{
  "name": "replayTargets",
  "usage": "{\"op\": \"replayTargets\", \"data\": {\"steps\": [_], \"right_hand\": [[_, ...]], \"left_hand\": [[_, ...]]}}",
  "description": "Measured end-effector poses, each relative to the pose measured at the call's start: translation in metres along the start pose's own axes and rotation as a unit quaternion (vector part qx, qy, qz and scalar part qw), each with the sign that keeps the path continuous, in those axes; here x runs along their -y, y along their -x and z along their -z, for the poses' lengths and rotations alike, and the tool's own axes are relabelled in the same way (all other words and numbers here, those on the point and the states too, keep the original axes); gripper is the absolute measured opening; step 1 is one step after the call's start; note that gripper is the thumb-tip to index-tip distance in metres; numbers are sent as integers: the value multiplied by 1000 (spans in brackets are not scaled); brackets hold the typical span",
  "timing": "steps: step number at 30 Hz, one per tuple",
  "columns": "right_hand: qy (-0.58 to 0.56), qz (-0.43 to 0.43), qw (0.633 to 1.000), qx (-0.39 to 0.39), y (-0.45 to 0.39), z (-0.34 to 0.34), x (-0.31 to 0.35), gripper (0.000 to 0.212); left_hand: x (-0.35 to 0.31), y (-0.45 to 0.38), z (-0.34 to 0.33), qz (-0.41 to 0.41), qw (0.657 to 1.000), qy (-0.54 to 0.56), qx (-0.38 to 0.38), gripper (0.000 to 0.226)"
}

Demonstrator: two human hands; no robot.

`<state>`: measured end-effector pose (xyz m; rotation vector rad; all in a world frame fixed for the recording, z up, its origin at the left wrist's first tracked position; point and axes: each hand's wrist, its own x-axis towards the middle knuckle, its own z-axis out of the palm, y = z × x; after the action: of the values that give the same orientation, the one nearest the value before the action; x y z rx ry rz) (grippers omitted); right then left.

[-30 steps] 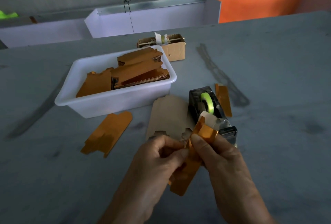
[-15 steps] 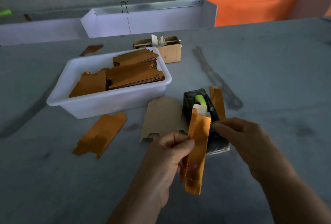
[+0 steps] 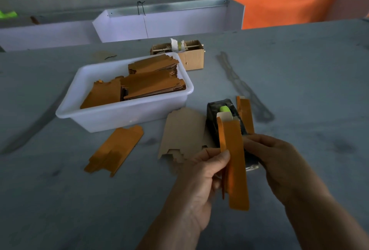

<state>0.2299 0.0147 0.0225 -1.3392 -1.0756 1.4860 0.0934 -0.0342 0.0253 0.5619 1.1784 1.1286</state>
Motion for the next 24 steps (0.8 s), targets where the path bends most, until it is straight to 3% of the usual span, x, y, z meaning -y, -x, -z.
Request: {"op": "replayTargets", "data": {"steps": [3, 5, 10, 13, 19, 24], "right_hand": [[-117, -12, 993, 20, 4, 4, 3, 18], [-129, 7, 991, 20, 6, 7, 2, 19], [116, 100, 981, -118, 17, 4, -15, 12], [145, 131, 971, -140, 20, -1, -22, 11], [222, 160, 945, -179, 24, -10, -29, 15], [213, 162, 945, -187, 25, -12, -33, 12]], "left_hand": [[3, -3, -2, 3, 999, 35, 2, 28], [3, -3, -2, 5, 999, 44, 0, 28], [4, -4, 3, 0, 1000, 23, -10, 10], [3, -4, 4, -11, 1000, 3, -14, 19], [-2, -1, 0, -49, 998, -35, 18, 11], [-5, -2, -8, -67, 994, -89, 19, 9]]}}
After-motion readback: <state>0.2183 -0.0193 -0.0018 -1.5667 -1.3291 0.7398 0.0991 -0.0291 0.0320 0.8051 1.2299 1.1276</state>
